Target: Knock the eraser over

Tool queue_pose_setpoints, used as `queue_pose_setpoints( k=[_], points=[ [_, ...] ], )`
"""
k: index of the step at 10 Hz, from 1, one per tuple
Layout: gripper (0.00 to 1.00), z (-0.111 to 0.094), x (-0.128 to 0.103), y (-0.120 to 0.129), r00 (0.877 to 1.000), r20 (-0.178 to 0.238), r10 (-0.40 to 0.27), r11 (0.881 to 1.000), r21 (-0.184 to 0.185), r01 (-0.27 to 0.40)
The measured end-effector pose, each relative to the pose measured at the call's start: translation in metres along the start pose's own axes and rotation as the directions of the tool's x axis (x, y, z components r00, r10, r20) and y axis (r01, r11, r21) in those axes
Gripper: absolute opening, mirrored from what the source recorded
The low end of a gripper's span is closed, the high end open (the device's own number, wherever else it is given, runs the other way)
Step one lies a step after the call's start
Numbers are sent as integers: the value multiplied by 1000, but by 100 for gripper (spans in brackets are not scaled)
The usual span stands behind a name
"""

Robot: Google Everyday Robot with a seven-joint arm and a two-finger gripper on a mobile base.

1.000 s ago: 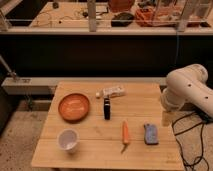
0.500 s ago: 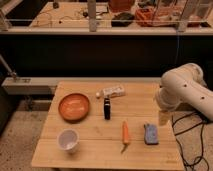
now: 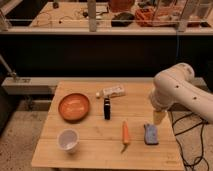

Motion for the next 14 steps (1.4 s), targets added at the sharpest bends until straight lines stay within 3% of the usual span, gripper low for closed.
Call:
queue_pose_setpoints(
  k=[14],
  points=[
    [80, 20, -60, -16, 990, 14, -141, 990, 27, 141]
  ],
)
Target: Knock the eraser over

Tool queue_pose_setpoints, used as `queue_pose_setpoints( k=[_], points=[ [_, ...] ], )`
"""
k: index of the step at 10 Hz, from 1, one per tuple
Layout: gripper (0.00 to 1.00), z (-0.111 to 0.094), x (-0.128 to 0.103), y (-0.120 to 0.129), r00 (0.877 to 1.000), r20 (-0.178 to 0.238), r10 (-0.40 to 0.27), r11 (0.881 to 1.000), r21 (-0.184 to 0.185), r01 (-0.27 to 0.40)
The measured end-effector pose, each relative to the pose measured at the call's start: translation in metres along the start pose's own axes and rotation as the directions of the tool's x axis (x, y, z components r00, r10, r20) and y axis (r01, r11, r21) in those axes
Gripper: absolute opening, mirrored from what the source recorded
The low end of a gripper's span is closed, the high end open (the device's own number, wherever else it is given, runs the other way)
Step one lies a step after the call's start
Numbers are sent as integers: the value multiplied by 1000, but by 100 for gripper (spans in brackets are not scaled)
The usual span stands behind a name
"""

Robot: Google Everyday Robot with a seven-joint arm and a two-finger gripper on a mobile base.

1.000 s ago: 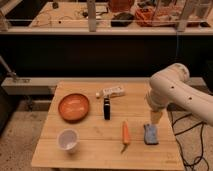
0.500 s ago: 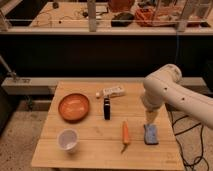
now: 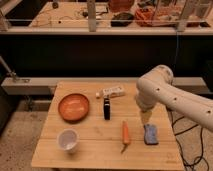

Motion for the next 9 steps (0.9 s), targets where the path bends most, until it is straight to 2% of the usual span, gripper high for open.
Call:
queue_pose_setpoints(
  k=[9],
  points=[
    [80, 19, -24, -9, 998, 32, -50, 999, 3, 50]
  ],
)
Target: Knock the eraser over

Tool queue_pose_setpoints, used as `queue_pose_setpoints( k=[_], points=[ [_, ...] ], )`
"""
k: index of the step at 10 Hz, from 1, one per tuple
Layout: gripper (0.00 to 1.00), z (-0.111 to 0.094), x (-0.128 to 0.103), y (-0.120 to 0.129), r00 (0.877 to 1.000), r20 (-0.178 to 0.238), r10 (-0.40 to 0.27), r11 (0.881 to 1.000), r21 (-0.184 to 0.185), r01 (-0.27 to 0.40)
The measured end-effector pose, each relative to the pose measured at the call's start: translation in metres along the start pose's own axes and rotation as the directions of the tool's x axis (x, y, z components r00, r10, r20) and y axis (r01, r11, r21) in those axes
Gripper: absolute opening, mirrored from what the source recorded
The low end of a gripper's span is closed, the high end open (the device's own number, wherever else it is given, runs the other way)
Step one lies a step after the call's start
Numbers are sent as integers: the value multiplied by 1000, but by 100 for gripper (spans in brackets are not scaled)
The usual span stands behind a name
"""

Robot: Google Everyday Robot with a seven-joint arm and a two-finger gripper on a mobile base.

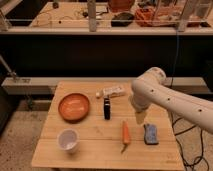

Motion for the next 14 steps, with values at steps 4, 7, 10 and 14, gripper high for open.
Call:
queue_pose_setpoints(
  k=[4, 7, 10, 14],
  points=[
    [80, 8, -7, -3, 1000, 13, -19, 1000, 1, 19],
    [80, 16, -13, -4, 999, 25, -35, 999, 2, 35],
    [79, 20, -18, -4, 998, 36, -52, 999, 3, 52],
    [59, 29, -26, -7, 995, 55, -80, 997, 5, 80]
  ],
)
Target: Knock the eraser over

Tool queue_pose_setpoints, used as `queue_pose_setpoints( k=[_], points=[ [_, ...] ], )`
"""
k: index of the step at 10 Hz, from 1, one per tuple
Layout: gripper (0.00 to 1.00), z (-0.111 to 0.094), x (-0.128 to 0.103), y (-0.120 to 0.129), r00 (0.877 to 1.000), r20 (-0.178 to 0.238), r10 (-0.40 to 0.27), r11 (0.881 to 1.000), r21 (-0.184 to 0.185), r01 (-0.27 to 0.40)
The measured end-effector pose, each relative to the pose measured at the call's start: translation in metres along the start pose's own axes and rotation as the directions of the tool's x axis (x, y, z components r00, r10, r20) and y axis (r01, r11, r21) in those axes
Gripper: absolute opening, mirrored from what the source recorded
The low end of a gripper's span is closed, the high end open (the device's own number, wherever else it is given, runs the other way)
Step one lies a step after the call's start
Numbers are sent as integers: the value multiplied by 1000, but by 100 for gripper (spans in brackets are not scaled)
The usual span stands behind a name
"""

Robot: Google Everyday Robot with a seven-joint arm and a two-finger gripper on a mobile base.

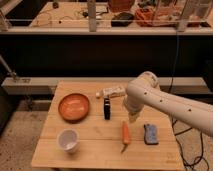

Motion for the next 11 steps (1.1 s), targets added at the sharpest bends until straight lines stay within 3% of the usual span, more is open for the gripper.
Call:
queue_pose_setpoints(
  k=[6, 11],
  points=[
    [4, 12, -11, -11, 998, 10, -55, 998, 8, 55],
    [0, 18, -41, -37, 993, 24, -117, 993, 9, 117]
  ],
)
